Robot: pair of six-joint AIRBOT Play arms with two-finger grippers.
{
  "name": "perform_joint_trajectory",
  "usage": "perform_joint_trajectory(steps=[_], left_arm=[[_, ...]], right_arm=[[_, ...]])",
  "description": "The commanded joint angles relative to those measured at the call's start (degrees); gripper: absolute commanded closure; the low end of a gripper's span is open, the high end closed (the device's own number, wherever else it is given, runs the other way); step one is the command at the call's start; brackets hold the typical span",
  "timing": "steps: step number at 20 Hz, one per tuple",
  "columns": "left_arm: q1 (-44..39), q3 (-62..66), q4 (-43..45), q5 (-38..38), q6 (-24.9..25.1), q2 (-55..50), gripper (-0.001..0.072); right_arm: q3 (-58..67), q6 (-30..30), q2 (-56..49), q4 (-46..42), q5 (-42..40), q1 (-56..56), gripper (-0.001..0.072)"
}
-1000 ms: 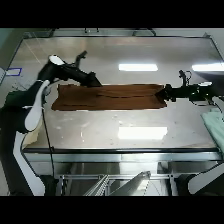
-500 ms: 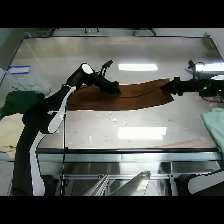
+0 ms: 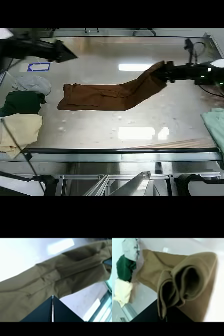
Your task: Fold the shirts.
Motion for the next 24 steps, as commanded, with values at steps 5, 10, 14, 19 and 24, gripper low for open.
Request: perform_joint_trajectory(steps=[5,10,14,19,24], left_arm=[[18.4,-16.5,-0.4,-3.0,4.1,14.7,0.0692],[18.6,-29.4,-1.7,-5.0,6.6,16.7,0.0692],[18.4,-35.6,-1.9,-0.9,7.7,21.0,0.0692],[18.4,-31.1,-1.9,-3.0,7.6,21.8,0.0692],[18.4,-28.4,-3.0,-6.6,7.4,22.1,0.0692]], right_arm=[[7.0,9.0,-2.9,0.2,-34.8,35.5,0.0687],[26.7,7.6,-25.5,5.8,-48.9,50.2,0.0685],[38.4,7.3,-37.3,8.9,-41.8,53.4,0.0018],[38.4,7.3,-34.4,7.8,-25.1,47.3,0.0156],[38.4,12.6,-27.0,4.2,3.4,30.9,0.0236]])
